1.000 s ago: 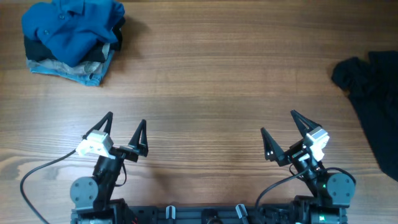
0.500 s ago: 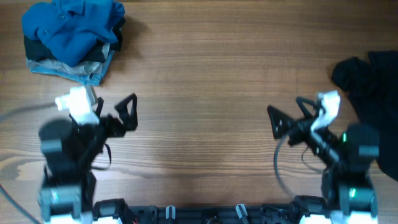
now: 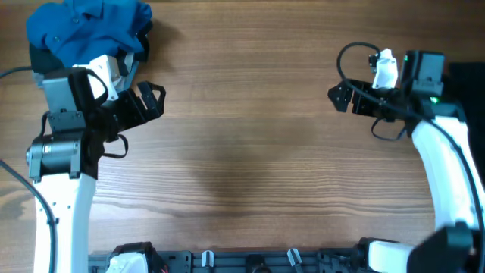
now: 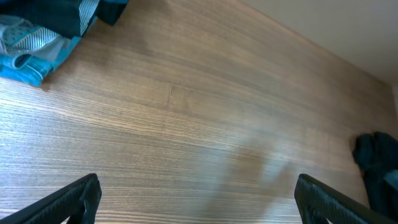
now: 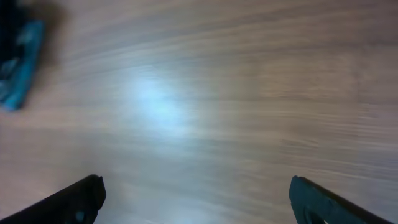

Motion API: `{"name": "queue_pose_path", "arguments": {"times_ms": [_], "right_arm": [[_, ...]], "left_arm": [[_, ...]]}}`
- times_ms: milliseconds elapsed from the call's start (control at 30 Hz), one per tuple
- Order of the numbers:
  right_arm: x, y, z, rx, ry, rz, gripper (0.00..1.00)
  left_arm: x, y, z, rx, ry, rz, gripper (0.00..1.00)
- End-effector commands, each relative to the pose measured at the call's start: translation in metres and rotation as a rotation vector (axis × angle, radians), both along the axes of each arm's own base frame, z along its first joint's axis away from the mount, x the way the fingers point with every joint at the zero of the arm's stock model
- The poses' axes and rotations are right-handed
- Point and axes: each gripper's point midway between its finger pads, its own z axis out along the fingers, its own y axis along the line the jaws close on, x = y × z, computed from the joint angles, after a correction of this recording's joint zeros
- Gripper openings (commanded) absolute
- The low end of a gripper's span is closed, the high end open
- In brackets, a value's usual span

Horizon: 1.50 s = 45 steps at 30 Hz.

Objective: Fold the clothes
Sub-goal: 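Reach the right gripper to the black polo shirt at the right edge, then grasp the black shirt with the right gripper and drag it toward center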

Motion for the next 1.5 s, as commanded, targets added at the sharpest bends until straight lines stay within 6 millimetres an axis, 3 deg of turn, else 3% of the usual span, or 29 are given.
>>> {"name": "queue_pose_path", "arguments": {"times_ms": [0, 133, 200, 333, 600, 767, 800, 867, 900, 933, 1000, 1067, 1200, 1233, 1300, 1333, 1467], "right_arm": [[0.018, -0.097, -0.024, -0.152, 0.07, -0.439, 1.0], [0.02, -0.166, -0.04, -0.127, 0.072, -0.719, 0.99], [0.024, -0.191, -0.045, -0.085, 0.047, -0.787, 0.99], [0.031, -0.22, -0.059, -0.039, 0.013, -0.825, 0.96], [0.042, -0.243, -0.105, -0.112, 0.027, -0.817, 0.99], [0.05, -0.246, -0.126, -0.146, 0.02, -0.763, 0.98], [0.051, -0.245, -0.129, -0.144, 0.021, -0.748, 0.92], [0.054, -0.24, -0.131, -0.131, 0.015, -0.714, 0.64], [0.057, -0.235, -0.129, -0.101, 0.004, -0.692, 0.36], [0.06, -0.23, -0.127, -0.073, -0.009, -0.672, 0.19], [0.073, -0.209, -0.109, 0.029, -0.068, -0.593, 0.05], [0.082, -0.191, -0.089, 0.09, -0.119, -0.526, 0.04], [0.096, -0.127, -0.031, 0.217, -0.211, -0.364, 0.04], [0.097, -0.095, -0.013, 0.249, -0.225, -0.293, 0.04], [0.094, -0.051, 0.003, 0.265, -0.223, -0.197, 0.04], [0.09, -0.03, 0.008, 0.269, -0.214, -0.154, 0.04], [0.061, 0.088, 0.013, 0.279, -0.131, 0.088, 0.05]], "left_arm": [[0.003, -0.003, 0.008, -0.008, -0.018, -0.008, 1.0], [0.003, -0.003, 0.008, -0.007, -0.017, -0.008, 1.0], [0.003, -0.003, 0.008, -0.008, -0.016, -0.008, 1.0], [0.003, -0.003, 0.008, -0.008, -0.017, -0.008, 1.0], [0.003, -0.003, 0.008, -0.008, -0.015, -0.008, 1.0], [0.002, -0.003, 0.007, -0.009, -0.013, -0.007, 1.0], [0.002, -0.003, 0.007, -0.009, -0.012, -0.007, 1.0], [0.002, -0.003, 0.007, -0.009, -0.012, -0.007, 1.0], [0.002, -0.003, 0.007, -0.01, -0.012, -0.007, 1.0], [0.002, -0.003, 0.007, -0.011, -0.011, -0.005, 1.0], [0.002, -0.003, 0.007, -0.011, -0.011, -0.005, 1.0], [0.002, -0.003, 0.007, -0.011, -0.011, -0.005, 1.0], [0.002, -0.003, 0.007, -0.01, -0.012, -0.005, 1.0], [0.002, -0.003, 0.008, -0.01, -0.014, -0.005, 1.0], [0.004, -0.002, 0.009, -0.007, -0.022, -0.003, 1.0], [0.005, -0.002, 0.01, -0.005, -0.029, -0.002, 1.0], [0.011, -0.001, 0.019, -0.001, -0.074, -0.002, 1.0]]}}
